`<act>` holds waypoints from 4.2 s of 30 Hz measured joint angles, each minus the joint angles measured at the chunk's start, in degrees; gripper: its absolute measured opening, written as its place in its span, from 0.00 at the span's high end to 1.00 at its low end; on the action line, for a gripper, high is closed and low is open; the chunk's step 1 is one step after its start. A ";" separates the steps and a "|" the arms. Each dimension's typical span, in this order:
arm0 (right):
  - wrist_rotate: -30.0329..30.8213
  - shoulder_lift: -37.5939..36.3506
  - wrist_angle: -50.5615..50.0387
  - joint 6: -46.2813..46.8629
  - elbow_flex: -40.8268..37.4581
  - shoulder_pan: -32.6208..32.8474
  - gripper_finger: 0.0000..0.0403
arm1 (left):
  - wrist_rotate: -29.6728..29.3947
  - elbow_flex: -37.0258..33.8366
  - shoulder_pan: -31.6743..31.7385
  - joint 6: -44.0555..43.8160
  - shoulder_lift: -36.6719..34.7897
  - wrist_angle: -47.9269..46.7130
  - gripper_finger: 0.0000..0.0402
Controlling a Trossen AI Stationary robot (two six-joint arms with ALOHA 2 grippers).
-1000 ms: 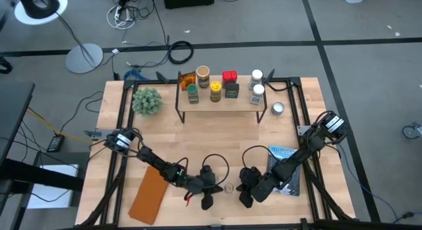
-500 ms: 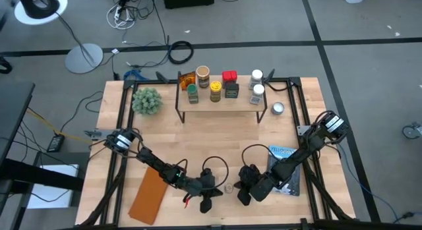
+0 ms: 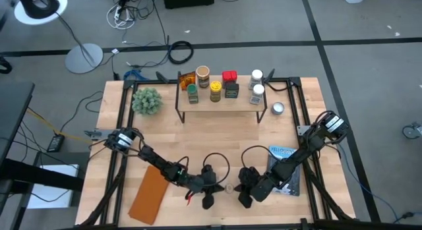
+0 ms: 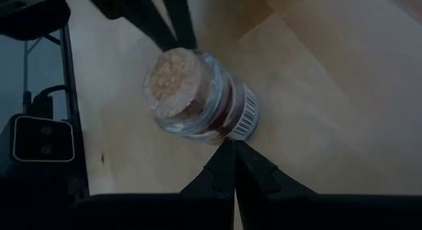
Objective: Shelf spices
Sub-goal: Put the brown seasoning bottle on the shelf
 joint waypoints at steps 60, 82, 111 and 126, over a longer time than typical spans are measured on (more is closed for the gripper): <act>-6.27 -0.02 -56.71 -13.81 38.14 -7.56 0.95 | -6.61 -38.49 -1.46 19.30 -28.98 25.84 1.00; -6.52 -0.02 -49.78 -29.64 38.16 -8.94 0.37 | -6.60 -38.49 -1.46 19.04 -28.98 25.81 1.00; -10.44 6.40 -47.56 -25.99 40.15 -7.88 0.31 | -6.91 -38.47 -1.31 19.02 -28.94 25.48 1.00; -15.55 16.12 -61.99 -32.54 51.34 -8.79 0.31 | -7.99 -38.47 -1.31 17.77 -28.93 23.91 1.00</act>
